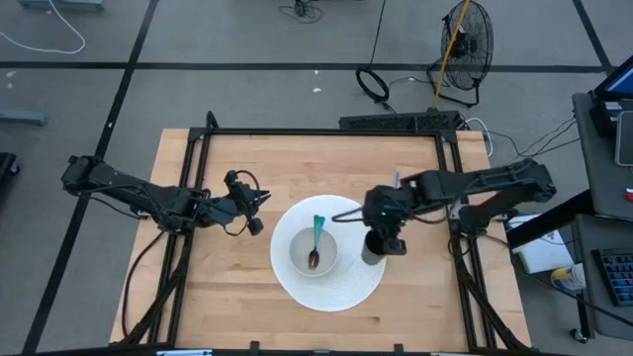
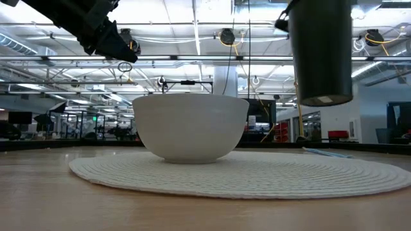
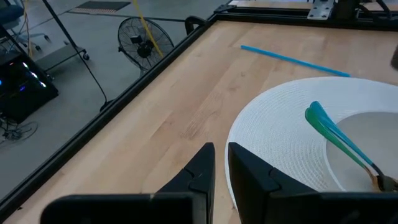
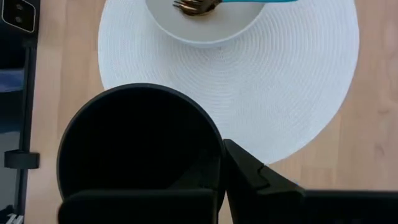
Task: Pick & Place Utensil
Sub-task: Put the black cup to the right of the white bowl on the white mat
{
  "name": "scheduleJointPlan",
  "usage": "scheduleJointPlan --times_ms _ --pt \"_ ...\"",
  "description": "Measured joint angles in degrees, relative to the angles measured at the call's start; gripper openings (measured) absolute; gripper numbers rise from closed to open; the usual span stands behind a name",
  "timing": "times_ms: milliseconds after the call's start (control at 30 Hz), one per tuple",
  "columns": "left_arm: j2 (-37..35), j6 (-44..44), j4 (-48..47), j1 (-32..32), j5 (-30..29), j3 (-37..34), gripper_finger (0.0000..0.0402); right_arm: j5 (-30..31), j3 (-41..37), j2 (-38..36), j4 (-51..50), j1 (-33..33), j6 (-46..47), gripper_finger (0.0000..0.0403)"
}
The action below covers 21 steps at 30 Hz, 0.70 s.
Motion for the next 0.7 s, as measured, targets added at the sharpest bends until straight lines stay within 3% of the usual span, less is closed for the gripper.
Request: scheduleJointPlan --times_ms 300,700 --pt "0.00 -0.53 0.00 -0.02 -0.04 0.00 0.0051 -1.10 0.00 4.81 3.07 -5.50 -6.53 0.0002" --pt "0.00 -0.68 -0.13 0.00 -0.04 0.00 0.0051 -2.54 0.00 9.03 10.37 -5.69 -11.77 0.0003"
